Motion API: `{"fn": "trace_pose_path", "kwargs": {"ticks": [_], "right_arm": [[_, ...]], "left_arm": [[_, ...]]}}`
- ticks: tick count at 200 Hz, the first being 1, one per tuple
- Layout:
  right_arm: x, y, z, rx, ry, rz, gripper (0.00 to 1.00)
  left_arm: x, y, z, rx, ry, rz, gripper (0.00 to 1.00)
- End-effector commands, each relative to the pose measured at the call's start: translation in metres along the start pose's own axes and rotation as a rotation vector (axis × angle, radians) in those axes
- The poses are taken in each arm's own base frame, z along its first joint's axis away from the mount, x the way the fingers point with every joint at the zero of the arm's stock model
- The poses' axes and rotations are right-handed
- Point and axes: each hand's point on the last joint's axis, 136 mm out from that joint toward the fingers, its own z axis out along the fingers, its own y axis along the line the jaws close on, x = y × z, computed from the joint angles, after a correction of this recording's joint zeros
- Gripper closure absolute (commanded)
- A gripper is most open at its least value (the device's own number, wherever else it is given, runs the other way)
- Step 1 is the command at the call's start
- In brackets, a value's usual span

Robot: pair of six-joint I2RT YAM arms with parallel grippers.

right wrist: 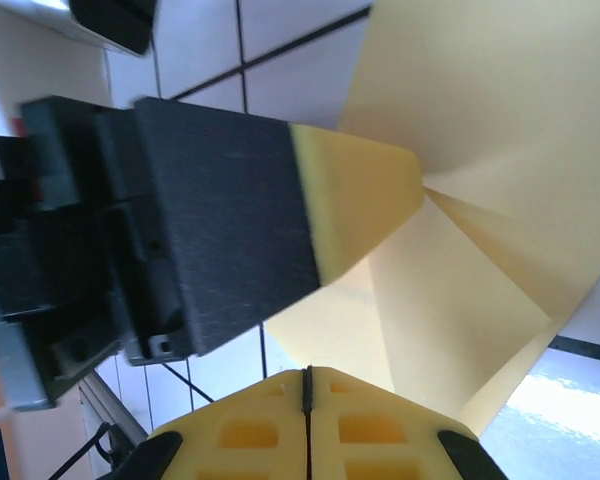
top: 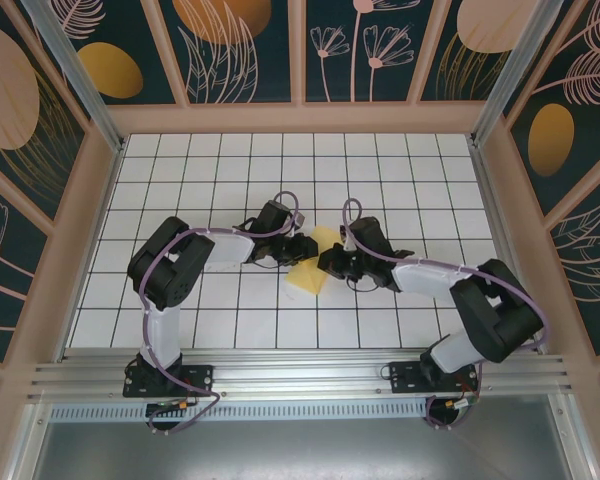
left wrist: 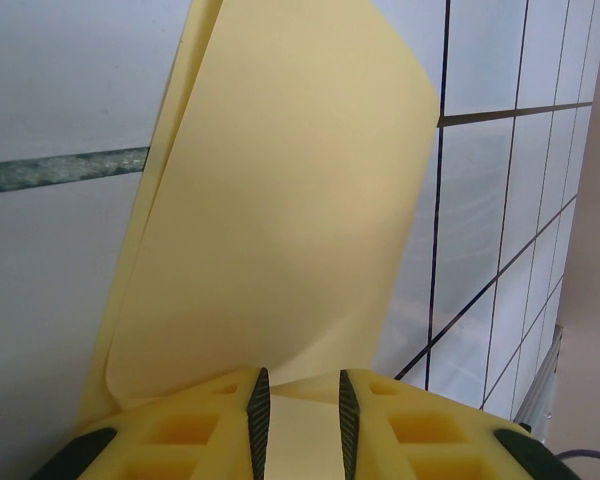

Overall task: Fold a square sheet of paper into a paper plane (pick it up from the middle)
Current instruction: Fold the triangle a second time at the center of the table.

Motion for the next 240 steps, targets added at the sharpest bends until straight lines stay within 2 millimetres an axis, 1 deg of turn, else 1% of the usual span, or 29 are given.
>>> {"fn": "trace_pose_path", "kwargs": {"ticks": [1,19,32,59,77,96,130,154,163,191,210,221,240], "right_arm": [[0.008,0.008,0.010,-0.038,0.053,-0.006,0.92],[0.013,0.009,0.016,-0.037,0.082,-0.015,0.91],[0.018,0.006,0.020,-0.025,0.106,-0.014,0.92],[0.025,-0.008,0.027,0.007,0.126,0.003,0.92],[0.029,-0.025,0.031,0.052,0.138,0.023,0.92],[0.035,-0.036,0.035,0.079,0.158,0.030,0.92],[0.036,-0.047,0.035,0.112,0.153,0.028,0.92],[0.033,-0.044,0.034,0.109,0.146,0.017,0.91],[0.032,-0.039,0.032,0.097,0.142,0.010,0.91],[0.028,-0.013,0.027,0.027,0.137,-0.037,0.91],[0.035,-0.003,0.028,-0.003,0.170,-0.056,0.91],[0.040,-0.004,0.030,0.001,0.187,-0.059,0.92],[0.046,-0.019,0.033,0.063,0.204,-0.036,0.92]], "left_arm": [[0.014,0.031,0.002,-0.095,0.019,-0.046,0.71],[0.014,0.030,0.003,-0.094,0.020,-0.045,0.70],[0.014,0.030,0.003,-0.092,0.022,-0.048,0.71],[0.015,0.031,0.003,-0.093,0.023,-0.047,0.70],[0.015,0.030,0.003,-0.094,0.020,-0.048,0.70],[0.013,0.030,0.002,-0.096,0.015,-0.045,0.70],[0.011,0.029,0.000,-0.102,0.010,-0.035,0.70],[0.011,0.029,0.001,-0.101,0.012,-0.035,0.71],[0.011,0.029,0.001,-0.103,0.010,-0.034,0.70],[0.011,0.029,0.001,-0.102,0.007,-0.038,0.70],[0.011,0.029,0.001,-0.100,0.008,-0.040,0.70],[0.011,0.029,0.002,-0.099,0.008,-0.040,0.71],[0.010,0.028,0.001,-0.097,0.006,-0.039,0.70]]}}
